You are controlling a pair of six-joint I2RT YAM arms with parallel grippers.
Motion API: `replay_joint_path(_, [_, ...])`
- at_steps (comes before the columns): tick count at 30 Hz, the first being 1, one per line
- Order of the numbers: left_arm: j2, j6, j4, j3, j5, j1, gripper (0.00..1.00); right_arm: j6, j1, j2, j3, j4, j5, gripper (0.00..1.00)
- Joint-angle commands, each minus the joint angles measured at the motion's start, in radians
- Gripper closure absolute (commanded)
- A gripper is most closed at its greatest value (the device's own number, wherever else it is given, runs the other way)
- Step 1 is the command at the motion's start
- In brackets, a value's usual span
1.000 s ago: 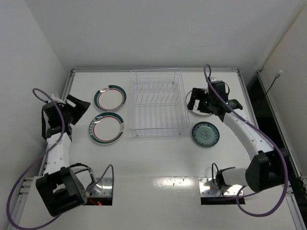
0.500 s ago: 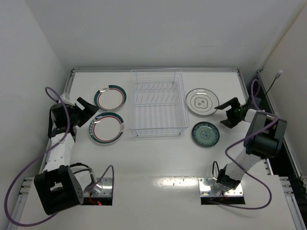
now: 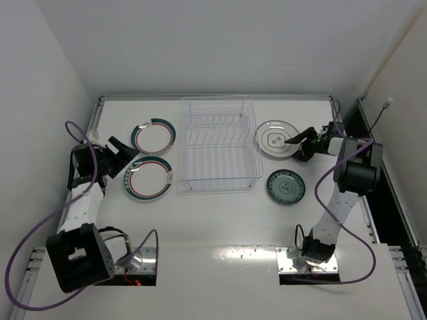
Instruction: Load the plates into the dish rack
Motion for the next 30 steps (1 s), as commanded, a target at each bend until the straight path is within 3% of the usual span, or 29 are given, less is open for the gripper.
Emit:
replay_joint_path(1, [0.027, 0.002, 0.015, 0.009, 0.012, -0.002, 0.22, -0.018, 0.039, 0.069, 0.025, -0.005, 0.036, 0.45])
replay_joint_path(7, [0.037, 0.002, 0.004, 0.018, 0.012, -0.002, 0.22, -0.018, 0.039, 0.033, 0.006, -0.017, 0.091, 0.92])
replay_joint_path(9, [0.037, 0.002, 0.004, 0.018, 0.012, -0.002, 0.22, -0.054, 0.039, -0.024, 0.006, -0.037, 0.121, 1.00])
replay_joint_path(13, [0.047, 0.002, 0.004, 0.018, 0.012, -0.002, 0.22, -0.120, 0.061, -0.208, 0.026, -0.103, 0.241, 1.00])
replay_joint_path(20, [0.047, 0.002, 0.004, 0.018, 0.012, -0.002, 0.22, -0.193, 0.234, -0.646, 0.029, -0.163, 0.728, 1.00])
replay_joint_path(27, [0.056, -0.007, 0.013, 0.018, 0.021, -0.002, 0.22, -0.259, 0.487, -0.698, 0.129, -0.235, 1.000, 1.00])
replay_joint_path(30, [0.056, -0.007, 0.013, 0.018, 0.021, -0.002, 0.22, -0.271, 0.577, -0.621, 0.164, -0.280, 1.091, 1.00])
